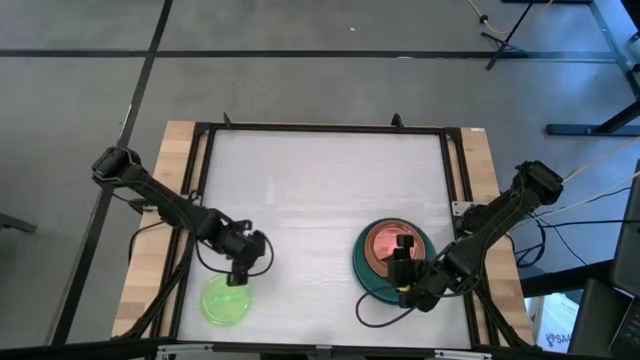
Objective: Stack plastic plates
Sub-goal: Stack the light green plate on top of the light pink plate, then return to Home Position
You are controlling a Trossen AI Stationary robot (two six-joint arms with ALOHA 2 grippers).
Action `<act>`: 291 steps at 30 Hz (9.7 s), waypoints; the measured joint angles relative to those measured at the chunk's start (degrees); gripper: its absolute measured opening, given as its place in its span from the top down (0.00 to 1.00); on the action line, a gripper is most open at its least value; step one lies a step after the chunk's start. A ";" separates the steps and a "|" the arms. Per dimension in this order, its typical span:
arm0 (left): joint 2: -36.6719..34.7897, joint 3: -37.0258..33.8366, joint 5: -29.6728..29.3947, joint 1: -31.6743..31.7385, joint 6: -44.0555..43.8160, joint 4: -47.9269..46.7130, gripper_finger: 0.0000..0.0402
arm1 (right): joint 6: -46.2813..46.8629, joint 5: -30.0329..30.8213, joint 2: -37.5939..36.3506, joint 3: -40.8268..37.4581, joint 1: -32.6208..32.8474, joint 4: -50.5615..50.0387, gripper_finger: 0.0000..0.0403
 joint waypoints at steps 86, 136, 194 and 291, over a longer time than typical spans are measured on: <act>1.39 -12.34 1.42 19.11 19.70 43.32 1.00 | -81.37 -9.23 16.07 -3.55 -15.81 54.83 0.49; 7.72 -12.32 5.72 23.19 22.87 49.49 1.00 | -88.82 -5.88 23.89 1.20 -16.98 48.73 0.49; -12.83 -12.27 -15.66 14.34 24.23 32.80 0.79 | 12.09 -6.26 10.23 20.89 2.99 -31.13 0.96; -76.65 -46.72 -5.02 26.03 33.06 47.49 0.98 | -24.09 -18.04 -80.03 -54.10 -37.51 36.47 0.94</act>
